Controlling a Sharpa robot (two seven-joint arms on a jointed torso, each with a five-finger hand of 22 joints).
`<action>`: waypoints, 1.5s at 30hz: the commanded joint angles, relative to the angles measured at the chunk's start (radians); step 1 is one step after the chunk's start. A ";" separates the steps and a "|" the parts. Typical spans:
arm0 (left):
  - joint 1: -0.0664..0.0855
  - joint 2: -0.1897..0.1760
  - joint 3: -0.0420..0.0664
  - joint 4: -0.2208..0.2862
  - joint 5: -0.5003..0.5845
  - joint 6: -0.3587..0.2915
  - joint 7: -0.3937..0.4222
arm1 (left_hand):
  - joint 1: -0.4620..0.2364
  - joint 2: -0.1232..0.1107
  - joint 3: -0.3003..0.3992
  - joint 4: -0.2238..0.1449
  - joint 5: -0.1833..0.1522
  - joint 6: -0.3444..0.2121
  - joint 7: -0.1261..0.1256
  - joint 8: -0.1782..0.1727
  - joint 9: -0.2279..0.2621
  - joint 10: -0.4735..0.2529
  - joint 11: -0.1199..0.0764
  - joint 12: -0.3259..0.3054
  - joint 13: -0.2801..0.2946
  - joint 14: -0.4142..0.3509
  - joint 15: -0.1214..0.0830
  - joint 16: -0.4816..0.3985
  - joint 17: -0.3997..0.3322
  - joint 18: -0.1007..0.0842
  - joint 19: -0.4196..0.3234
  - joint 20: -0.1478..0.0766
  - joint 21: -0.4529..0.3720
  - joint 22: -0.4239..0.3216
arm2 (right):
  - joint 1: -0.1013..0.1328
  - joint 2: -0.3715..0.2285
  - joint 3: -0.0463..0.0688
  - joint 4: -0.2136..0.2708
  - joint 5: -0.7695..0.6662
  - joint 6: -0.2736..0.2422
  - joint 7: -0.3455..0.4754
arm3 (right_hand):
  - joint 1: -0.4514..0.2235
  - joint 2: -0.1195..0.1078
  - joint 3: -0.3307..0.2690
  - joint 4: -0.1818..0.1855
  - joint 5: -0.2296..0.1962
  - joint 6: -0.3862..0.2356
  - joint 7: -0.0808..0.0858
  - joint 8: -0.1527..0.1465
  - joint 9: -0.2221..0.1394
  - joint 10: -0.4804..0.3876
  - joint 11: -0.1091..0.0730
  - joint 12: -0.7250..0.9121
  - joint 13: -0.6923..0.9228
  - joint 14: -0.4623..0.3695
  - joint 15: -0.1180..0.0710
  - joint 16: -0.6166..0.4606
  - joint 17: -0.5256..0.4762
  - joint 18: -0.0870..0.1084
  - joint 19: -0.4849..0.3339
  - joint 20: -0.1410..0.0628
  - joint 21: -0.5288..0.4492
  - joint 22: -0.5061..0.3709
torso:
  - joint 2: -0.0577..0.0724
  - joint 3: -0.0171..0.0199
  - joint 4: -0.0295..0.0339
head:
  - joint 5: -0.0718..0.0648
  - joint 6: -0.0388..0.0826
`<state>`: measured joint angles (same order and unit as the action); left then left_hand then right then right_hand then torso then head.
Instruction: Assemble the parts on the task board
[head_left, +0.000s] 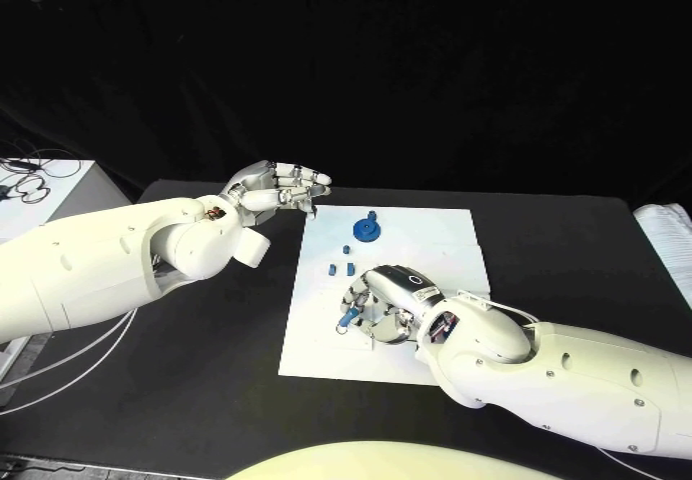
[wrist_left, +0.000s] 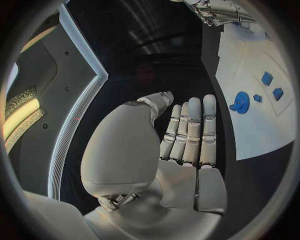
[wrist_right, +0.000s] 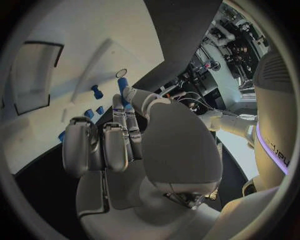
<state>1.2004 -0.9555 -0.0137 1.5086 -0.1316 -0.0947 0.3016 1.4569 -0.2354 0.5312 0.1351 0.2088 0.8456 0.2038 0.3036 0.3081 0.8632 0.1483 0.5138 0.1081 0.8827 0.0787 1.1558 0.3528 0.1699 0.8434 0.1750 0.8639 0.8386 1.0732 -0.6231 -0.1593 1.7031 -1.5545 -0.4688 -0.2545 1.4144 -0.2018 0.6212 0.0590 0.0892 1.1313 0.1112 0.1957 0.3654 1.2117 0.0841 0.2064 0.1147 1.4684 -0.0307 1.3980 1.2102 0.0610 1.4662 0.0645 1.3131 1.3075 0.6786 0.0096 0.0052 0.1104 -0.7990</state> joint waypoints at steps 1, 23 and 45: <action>0.000 0.001 0.000 0.003 0.007 0.017 0.004 | -0.002 0.010 -0.005 0.000 0.000 -0.001 0.001 0.006 -0.001 0.000 -0.001 0.005 0.001 0.002 0.001 -0.004 0.002 0.015 0.009 0.001 -0.006 -0.001 | -0.003 0.004 -0.001 -0.001 -0.029 0.025 0.005 | -0.007 0.007 0.000 -0.004 0.007 0.000 0.004 0.002 0.040 0.047 -0.041 -0.003 0.001 0.033 -0.005 0.000 -0.001 -0.013 0.052 -0.003 -0.006 0.167 | 0.001 0.0000 0.0001 | 0.001 -0.004; 0.000 -0.002 0.000 0.003 0.007 0.022 -0.001 | -0.002 0.010 -0.005 0.000 0.000 -0.001 0.001 0.006 -0.001 0.000 -0.001 0.005 0.001 0.002 0.001 -0.004 0.002 0.015 0.009 0.001 -0.006 -0.001 | -0.016 0.025 -0.008 -0.023 -0.094 0.058 -0.056 | -0.014 0.007 0.002 -0.008 0.006 -0.003 0.005 0.003 0.044 0.047 -0.040 -0.007 0.004 0.033 -0.004 0.000 -0.002 -0.012 0.051 -0.002 -0.009 0.166 | 0.000 -0.0003 0.0003 | -0.001 -0.010; 0.000 -0.003 0.000 0.004 0.007 0.022 -0.003 | -0.003 0.010 -0.006 0.000 0.000 -0.001 0.001 0.007 -0.002 0.000 -0.001 0.006 0.001 0.002 0.001 -0.005 0.002 0.014 0.010 0.001 -0.008 -0.002 | -0.025 0.054 -0.012 -0.034 -0.090 0.053 -0.023 | -0.124 -0.076 -0.038 -0.005 0.003 -0.107 0.023 -0.052 0.042 -0.032 -0.011 -0.067 0.009 0.035 0.020 0.008 0.009 -0.007 0.041 0.017 -0.043 0.157 | 0.000 -0.0006 0.0004 | -0.001 -0.011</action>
<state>1.2004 -0.9599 -0.0139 1.5096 -0.1310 -0.0887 0.2943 1.4569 -0.2353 0.5312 0.1351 0.2088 0.8456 0.2038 0.3074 0.3073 0.8632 0.1483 0.5138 0.1082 0.8827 0.0787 1.1558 0.3542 0.1699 0.8471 0.1787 0.8596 0.8372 1.0496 -0.5711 -0.1704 1.6693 -1.6552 -0.4346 -0.3101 1.2904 -0.2650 0.5871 0.0536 0.0952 1.0292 0.1339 0.1479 0.4097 1.1834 0.0713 0.1424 0.1216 1.4664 -0.0178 1.4039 1.2215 0.0613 1.4658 0.0746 1.2735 1.3080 0.6785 0.0090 0.0057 0.1091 -0.8089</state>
